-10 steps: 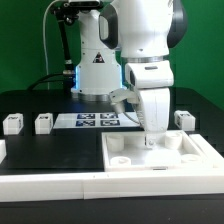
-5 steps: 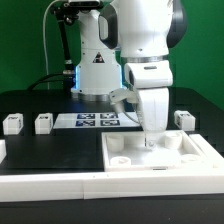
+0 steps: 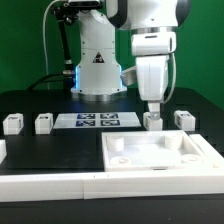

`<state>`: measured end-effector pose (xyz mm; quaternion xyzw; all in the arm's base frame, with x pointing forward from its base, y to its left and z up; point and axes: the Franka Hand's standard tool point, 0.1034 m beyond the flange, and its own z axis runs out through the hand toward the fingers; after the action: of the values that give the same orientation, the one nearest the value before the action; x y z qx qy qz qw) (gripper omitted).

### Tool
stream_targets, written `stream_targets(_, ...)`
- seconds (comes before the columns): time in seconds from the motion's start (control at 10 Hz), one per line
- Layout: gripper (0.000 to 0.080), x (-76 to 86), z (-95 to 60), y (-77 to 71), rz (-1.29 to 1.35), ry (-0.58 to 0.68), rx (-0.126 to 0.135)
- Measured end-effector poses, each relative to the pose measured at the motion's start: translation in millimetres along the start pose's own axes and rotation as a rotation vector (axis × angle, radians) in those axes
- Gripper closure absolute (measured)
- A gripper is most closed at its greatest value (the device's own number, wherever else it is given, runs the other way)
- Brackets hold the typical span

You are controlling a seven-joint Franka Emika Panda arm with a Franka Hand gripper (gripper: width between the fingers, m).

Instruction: Assemble square table

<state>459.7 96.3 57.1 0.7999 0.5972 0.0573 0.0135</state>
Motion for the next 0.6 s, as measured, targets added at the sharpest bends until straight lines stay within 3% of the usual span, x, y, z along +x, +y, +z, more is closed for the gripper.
stream_targets(0.3, 0.015, -1.1, 0.8, -0.4, 0.007, -0.001, 0.002)
stream_targets(0.6, 0.015, -1.2, 1.1, -1.0, 0.187, 0.002, 0.004)
